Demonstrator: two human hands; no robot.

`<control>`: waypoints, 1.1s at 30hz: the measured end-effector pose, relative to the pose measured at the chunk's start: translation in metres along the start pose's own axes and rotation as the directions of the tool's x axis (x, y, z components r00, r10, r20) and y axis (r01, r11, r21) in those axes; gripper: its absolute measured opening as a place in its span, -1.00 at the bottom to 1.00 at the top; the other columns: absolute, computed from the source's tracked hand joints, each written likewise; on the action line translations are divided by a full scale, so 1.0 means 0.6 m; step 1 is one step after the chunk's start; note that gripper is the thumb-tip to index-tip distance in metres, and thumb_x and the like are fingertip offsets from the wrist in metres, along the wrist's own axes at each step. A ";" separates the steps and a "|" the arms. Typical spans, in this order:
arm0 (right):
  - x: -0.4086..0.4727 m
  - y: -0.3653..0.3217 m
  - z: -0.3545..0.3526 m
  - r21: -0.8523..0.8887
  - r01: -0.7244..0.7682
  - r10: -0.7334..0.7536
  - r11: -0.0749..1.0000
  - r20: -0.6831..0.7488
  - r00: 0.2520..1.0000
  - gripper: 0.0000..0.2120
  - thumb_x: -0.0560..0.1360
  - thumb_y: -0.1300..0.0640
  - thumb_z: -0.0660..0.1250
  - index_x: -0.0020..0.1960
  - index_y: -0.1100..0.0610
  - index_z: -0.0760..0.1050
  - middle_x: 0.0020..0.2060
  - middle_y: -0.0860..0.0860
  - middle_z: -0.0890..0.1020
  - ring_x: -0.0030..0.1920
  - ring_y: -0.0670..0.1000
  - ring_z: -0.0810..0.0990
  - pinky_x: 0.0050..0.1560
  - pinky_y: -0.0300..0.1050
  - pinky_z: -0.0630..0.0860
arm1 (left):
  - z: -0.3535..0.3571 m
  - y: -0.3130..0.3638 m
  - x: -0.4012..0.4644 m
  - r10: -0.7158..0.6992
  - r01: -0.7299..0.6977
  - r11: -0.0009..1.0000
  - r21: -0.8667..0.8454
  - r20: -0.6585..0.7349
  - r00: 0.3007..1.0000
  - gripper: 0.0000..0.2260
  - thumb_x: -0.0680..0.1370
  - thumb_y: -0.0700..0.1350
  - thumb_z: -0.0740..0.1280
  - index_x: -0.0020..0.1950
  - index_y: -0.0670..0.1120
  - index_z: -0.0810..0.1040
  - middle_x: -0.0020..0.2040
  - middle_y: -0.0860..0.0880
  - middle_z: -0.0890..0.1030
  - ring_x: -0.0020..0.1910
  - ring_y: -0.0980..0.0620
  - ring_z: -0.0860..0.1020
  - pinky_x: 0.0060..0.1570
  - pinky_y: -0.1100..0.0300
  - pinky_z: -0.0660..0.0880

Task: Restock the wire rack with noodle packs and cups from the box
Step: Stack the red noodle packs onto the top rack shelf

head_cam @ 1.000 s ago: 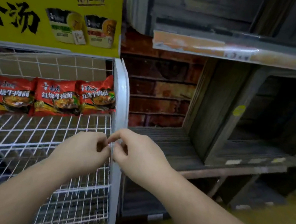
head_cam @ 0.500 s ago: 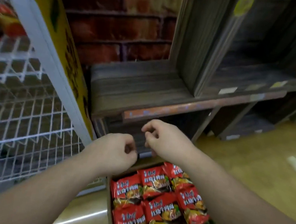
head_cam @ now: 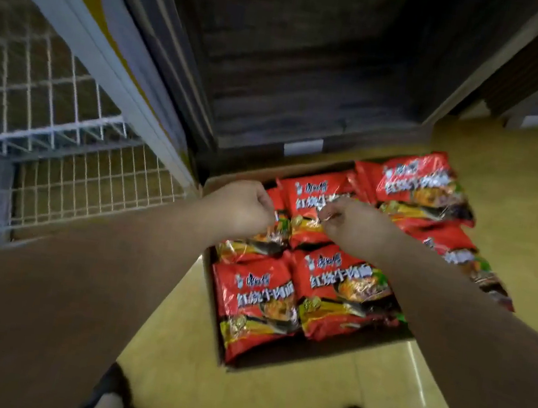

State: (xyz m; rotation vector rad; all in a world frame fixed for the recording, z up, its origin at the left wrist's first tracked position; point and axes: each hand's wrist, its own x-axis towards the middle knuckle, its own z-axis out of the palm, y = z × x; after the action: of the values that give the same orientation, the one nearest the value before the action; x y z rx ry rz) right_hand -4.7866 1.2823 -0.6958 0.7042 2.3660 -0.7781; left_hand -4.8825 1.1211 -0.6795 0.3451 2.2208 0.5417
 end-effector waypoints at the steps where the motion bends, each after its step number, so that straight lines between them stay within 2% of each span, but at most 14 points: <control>1: 0.009 0.012 0.026 -0.022 0.009 -0.009 1.000 0.030 1.000 -0.72 0.59 0.13 0.26 0.29 0.07 0.52 0.12 0.07 0.62 -0.05 0.05 0.59 -0.09 -0.15 0.49 | 0.019 -0.018 0.010 -0.007 0.007 1.000 0.003 0.024 1.000 -0.85 0.57 -0.08 0.28 0.05 -0.05 0.61 -0.11 0.02 0.61 -0.09 0.04 0.56 -0.11 0.20 0.51; 3: 0.024 0.033 0.069 -0.086 0.031 -0.026 0.996 0.054 0.998 -0.70 0.58 0.08 0.28 0.30 0.04 0.51 0.18 0.07 0.59 0.06 0.06 0.58 0.06 -0.06 0.55 | 0.050 -0.051 0.027 -0.013 0.009 0.999 0.040 0.088 0.996 -0.87 0.59 -0.08 0.27 0.04 -0.05 0.60 -0.06 -0.01 0.62 -0.09 0.04 0.55 -0.18 0.25 0.45; 6: 0.041 0.054 0.105 -0.295 0.074 -0.052 0.953 0.081 0.995 -0.63 0.57 -0.06 0.29 0.35 -0.06 0.46 0.31 0.04 0.51 0.35 0.11 0.36 0.31 0.10 0.40 | 0.086 -0.088 0.042 -0.037 -0.014 0.978 0.208 0.238 0.971 -0.82 0.62 -0.15 0.23 0.07 -0.16 0.60 0.00 -0.09 0.61 -0.03 -0.06 0.58 -0.28 0.26 0.45; 8: 0.047 0.059 0.113 -0.413 0.104 -0.050 0.905 0.139 0.989 -0.52 0.56 -0.15 0.29 0.43 -0.06 0.37 0.37 0.03 0.44 0.42 0.11 0.28 0.34 0.15 0.31 | 0.104 -0.103 0.045 -0.080 -0.035 0.937 0.347 0.312 0.947 -0.74 0.62 -0.12 0.26 0.19 -0.25 0.59 0.12 -0.13 0.61 0.11 -0.11 0.58 -0.08 0.19 0.52; 10: 0.052 0.062 0.115 -0.477 0.128 -0.033 0.870 0.203 0.979 -0.40 0.53 -0.22 0.29 0.50 -0.04 0.28 0.44 0.03 0.37 0.47 0.12 0.22 0.38 0.21 0.24 | 0.121 -0.111 0.045 -0.130 -0.025 0.906 0.422 0.335 0.933 -0.61 0.57 0.04 0.36 0.29 -0.18 0.51 0.22 -0.11 0.56 0.16 -0.09 0.55 0.07 0.10 0.53; 14: 0.055 0.059 0.114 -0.541 0.126 0.032 0.832 0.273 0.961 -0.26 0.49 -0.33 0.27 0.54 -0.01 0.19 0.49 0.05 0.32 0.53 0.14 0.14 0.44 0.25 0.14 | 0.143 -0.117 0.047 -0.189 0.005 0.850 0.527 0.295 0.937 -0.29 0.39 0.30 0.45 0.39 -0.01 0.32 0.29 -0.04 0.50 0.27 -0.10 0.46 0.21 0.00 0.45; 16: 0.053 0.058 0.111 -0.582 0.137 0.044 0.801 0.286 0.957 -0.21 0.44 -0.38 0.29 0.52 0.01 0.24 0.47 0.05 0.33 0.52 0.15 0.16 0.44 0.28 0.13 | 0.150 -0.119 0.049 -0.188 0.001 0.812 0.583 0.260 0.947 -0.27 0.36 0.35 0.44 0.40 0.01 0.34 0.30 -0.03 0.48 0.33 -0.10 0.39 0.23 -0.01 0.38; 18: 0.049 0.058 0.107 -0.628 0.158 0.062 0.762 0.313 0.948 -0.19 0.40 -0.42 0.29 0.49 0.02 0.29 0.46 0.07 0.32 0.51 0.16 0.15 0.44 0.31 0.13 | 0.156 -0.121 0.048 -0.183 -0.037 0.777 0.628 0.282 0.942 -0.30 0.36 0.39 0.40 0.35 0.02 0.41 0.27 -0.02 0.47 0.34 -0.09 0.36 0.23 -0.03 0.33; 21: 0.042 0.060 0.103 -0.656 0.188 0.084 0.731 0.360 0.929 -0.18 0.37 -0.44 0.31 0.46 0.03 0.35 0.45 0.12 0.29 0.51 0.20 0.11 0.46 0.35 0.09 | 0.161 -0.125 0.045 -0.175 -0.072 0.774 0.629 0.321 0.931 -0.30 0.35 0.40 0.39 0.35 0.03 0.43 0.29 -0.03 0.42 0.37 -0.10 0.29 0.27 -0.07 0.30; 24: 0.036 0.069 0.099 -0.585 0.210 0.026 0.783 0.369 0.929 -0.18 0.35 -0.40 0.37 0.44 0.06 0.36 0.41 0.13 0.30 0.50 0.20 0.12 0.48 0.32 0.10 | 0.159 -0.128 0.043 -0.161 -0.076 0.813 0.578 0.348 0.924 -0.23 0.34 0.38 0.42 0.43 0.02 0.35 0.37 -0.05 0.36 0.42 -0.11 0.24 0.32 -0.07 0.32; 27: 0.031 0.076 0.093 -0.520 0.217 0.005 0.826 0.391 0.920 -0.13 0.31 -0.39 0.42 0.43 0.08 0.32 0.38 0.09 0.39 0.43 0.18 0.28 0.43 0.18 0.24 | 0.153 -0.132 0.041 -0.153 -0.060 0.887 0.458 0.414 0.897 -0.24 0.35 0.29 0.49 0.42 0.00 0.32 0.35 -0.01 0.45 0.31 -0.04 0.42 0.17 0.11 0.45; 29: 0.027 0.078 0.095 -0.536 0.229 0.016 0.812 0.414 0.910 -0.07 0.27 -0.40 0.45 0.45 0.08 0.28 0.38 0.07 0.42 0.38 0.17 0.36 0.40 0.13 0.31 | 0.149 -0.131 0.036 -0.135 -0.056 0.906 0.419 0.412 0.901 -0.28 0.37 0.23 0.51 0.41 0.00 0.32 0.32 0.01 0.49 0.22 -0.01 0.50 0.04 0.18 0.46; 31: 0.022 0.081 0.101 -0.565 0.257 0.019 0.785 0.435 0.900 0.01 0.27 -0.32 0.51 0.54 0.08 0.16 0.48 0.09 0.32 0.46 0.19 0.28 0.41 0.19 0.31 | 0.149 -0.130 0.032 -0.098 -0.081 0.899 0.430 0.378 0.921 -0.34 0.41 0.22 0.49 0.40 0.01 0.33 0.30 0.02 0.51 0.21 -0.02 0.52 0.05 0.16 0.48; 33: 0.016 0.083 0.104 -0.577 0.252 0.032 0.777 0.436 0.899 0.07 0.32 -0.15 0.56 0.60 0.03 -0.01 0.57 0.10 0.14 0.55 0.20 0.09 0.42 0.26 0.30 | 0.150 -0.129 0.025 -0.062 -0.104 0.888 0.447 0.341 0.938 -0.38 0.45 0.22 0.45 0.40 0.03 0.34 0.31 0.02 0.53 0.23 -0.04 0.53 0.11 0.12 0.52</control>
State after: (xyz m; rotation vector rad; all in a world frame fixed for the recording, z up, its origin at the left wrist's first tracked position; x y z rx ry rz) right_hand -4.7421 1.2793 -0.7627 0.0842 2.0675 -0.1186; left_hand -4.8284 1.0842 -0.7795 0.6589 1.9751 -0.0529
